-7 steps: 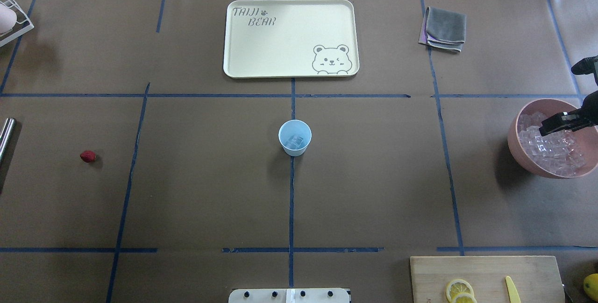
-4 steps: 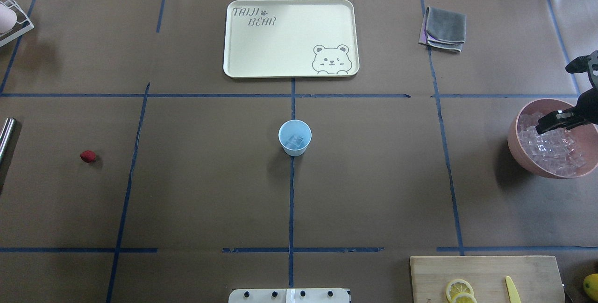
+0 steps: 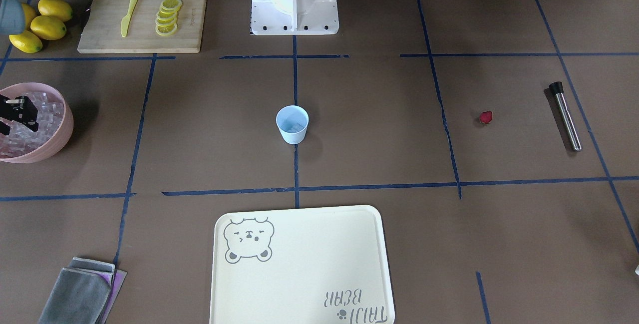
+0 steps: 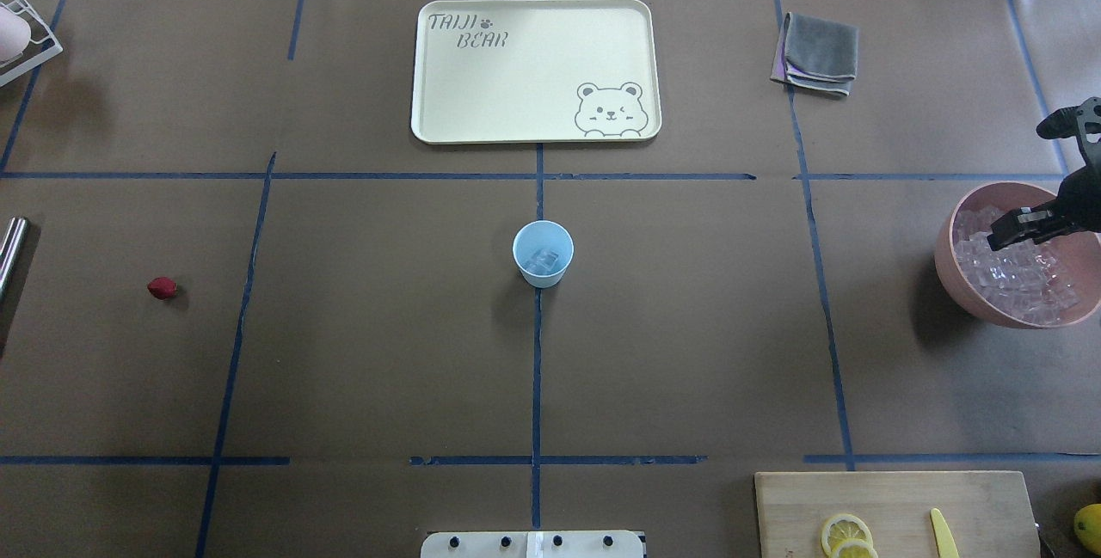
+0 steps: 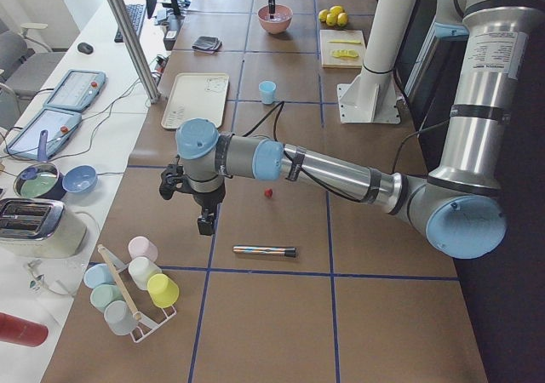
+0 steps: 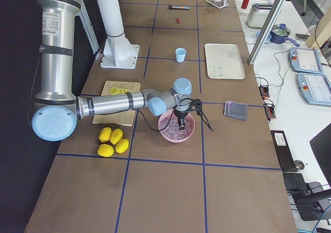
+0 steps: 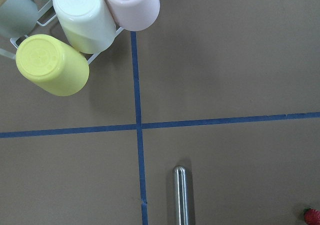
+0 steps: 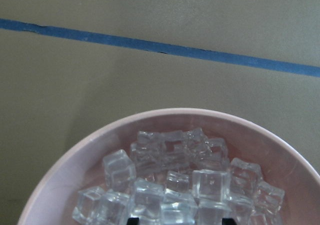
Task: Mash ice and strawberries in cup
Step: 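Lower the right gripper into the bowl and pinch a third ice cube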
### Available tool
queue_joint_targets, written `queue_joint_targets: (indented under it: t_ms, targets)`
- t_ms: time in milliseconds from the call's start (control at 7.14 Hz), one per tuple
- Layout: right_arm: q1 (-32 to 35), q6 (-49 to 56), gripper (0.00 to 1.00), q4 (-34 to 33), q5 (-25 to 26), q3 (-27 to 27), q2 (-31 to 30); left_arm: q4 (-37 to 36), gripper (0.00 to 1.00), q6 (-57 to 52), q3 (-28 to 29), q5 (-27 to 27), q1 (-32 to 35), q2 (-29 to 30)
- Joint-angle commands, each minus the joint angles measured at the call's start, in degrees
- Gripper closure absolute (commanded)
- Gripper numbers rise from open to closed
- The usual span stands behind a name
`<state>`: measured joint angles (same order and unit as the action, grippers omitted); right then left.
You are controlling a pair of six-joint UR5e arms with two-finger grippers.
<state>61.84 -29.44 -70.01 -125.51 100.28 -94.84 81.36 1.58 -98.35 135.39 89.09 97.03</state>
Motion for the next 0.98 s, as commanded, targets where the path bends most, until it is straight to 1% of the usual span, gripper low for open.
queue_joint_targets:
  t_ms: [0, 280, 420, 560, 840]
  targets:
    - [-0.1, 0.0, 0.38, 0.0, 0.0, -0.2, 0.0, -0.1, 0.0, 0.0, 0.0, 0.0, -0.1, 0.2]
    - [-0.3, 0.0, 0.42, -0.1, 0.0, -0.2, 0.0, -0.1, 0.0, 0.0, 0.0, -0.1, -0.1, 0.3]
    - [-0.3, -0.1, 0.72, 0.0, 0.0, -0.1, -0.1, -0.1, 0.0, 0.0, 0.0, -0.1, -0.1, 0.3]
    - [-0.3, 0.0, 0.99, 0.1, 0.0, -0.1, -0.3, -0.1, 0.0, 0.0, 0.0, -0.1, -0.1, 0.3]
    - [-0.1, -0.1, 1.0, -0.2, -0.1, 1.3, -0.3, -0.1, 0.0, 0.1, 0.0, 0.0, -0.1, 0.4]
